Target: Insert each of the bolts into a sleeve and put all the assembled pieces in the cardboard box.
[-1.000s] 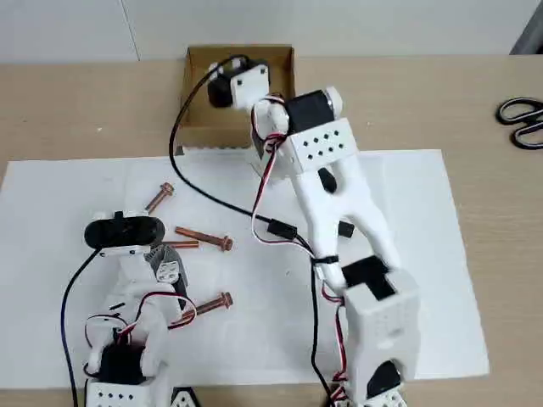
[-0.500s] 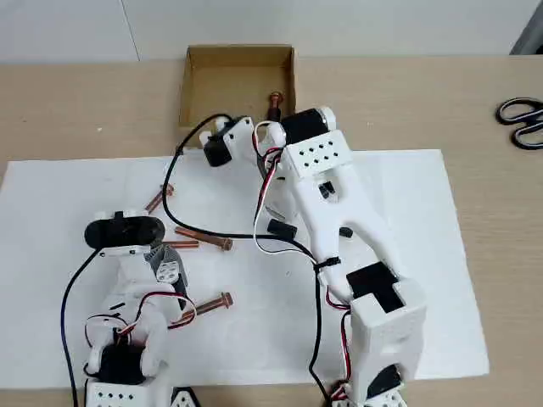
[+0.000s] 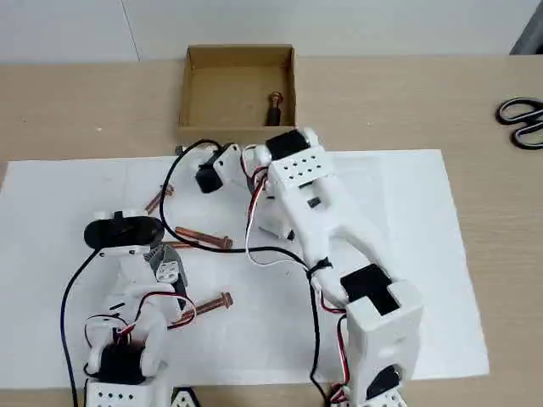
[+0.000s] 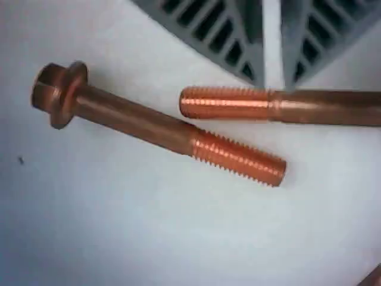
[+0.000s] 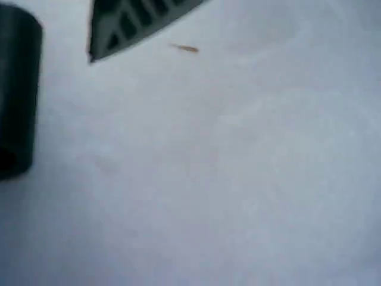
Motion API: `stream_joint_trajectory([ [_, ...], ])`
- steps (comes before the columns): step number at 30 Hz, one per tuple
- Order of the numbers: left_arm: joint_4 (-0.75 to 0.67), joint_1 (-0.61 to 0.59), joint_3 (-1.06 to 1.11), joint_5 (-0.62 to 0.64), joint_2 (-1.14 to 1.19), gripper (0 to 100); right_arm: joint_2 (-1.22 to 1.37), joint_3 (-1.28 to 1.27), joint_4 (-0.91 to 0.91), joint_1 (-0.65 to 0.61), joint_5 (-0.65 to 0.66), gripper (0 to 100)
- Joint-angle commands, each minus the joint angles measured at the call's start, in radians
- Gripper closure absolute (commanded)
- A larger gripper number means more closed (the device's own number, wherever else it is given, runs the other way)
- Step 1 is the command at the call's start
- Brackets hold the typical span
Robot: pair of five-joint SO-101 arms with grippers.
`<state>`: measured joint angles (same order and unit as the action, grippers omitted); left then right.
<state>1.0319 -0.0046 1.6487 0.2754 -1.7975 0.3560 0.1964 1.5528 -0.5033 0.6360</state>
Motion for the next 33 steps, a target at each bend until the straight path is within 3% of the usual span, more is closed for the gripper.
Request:
stream_joint_trajectory([
  [1,-0.029,-0.002,-0.005,-0.002,-0.011,99,-0.056,-0.017,-0.044,-0.005,0.002,76.8],
  [13,-0.029,-0.002,-0.005,-0.002,-0.011,99,-0.056,-0.17,-0.185,-0.004,0.0,77.7],
  [21,-0.029,-0.002,-0.005,-0.002,-0.011,99,-0.056,-0.259,-0.289,-0.002,0.002,95.1],
  [28,-0.029,-0.002,-0.005,-0.002,-0.011,99,-0.027,-0.284,-0.314,-0.001,0.002,94.9],
  [33,-0.029,-0.002,-0.005,-0.002,-0.011,99,0.038,-0.282,-0.312,0.001,-0.021,82.8],
])
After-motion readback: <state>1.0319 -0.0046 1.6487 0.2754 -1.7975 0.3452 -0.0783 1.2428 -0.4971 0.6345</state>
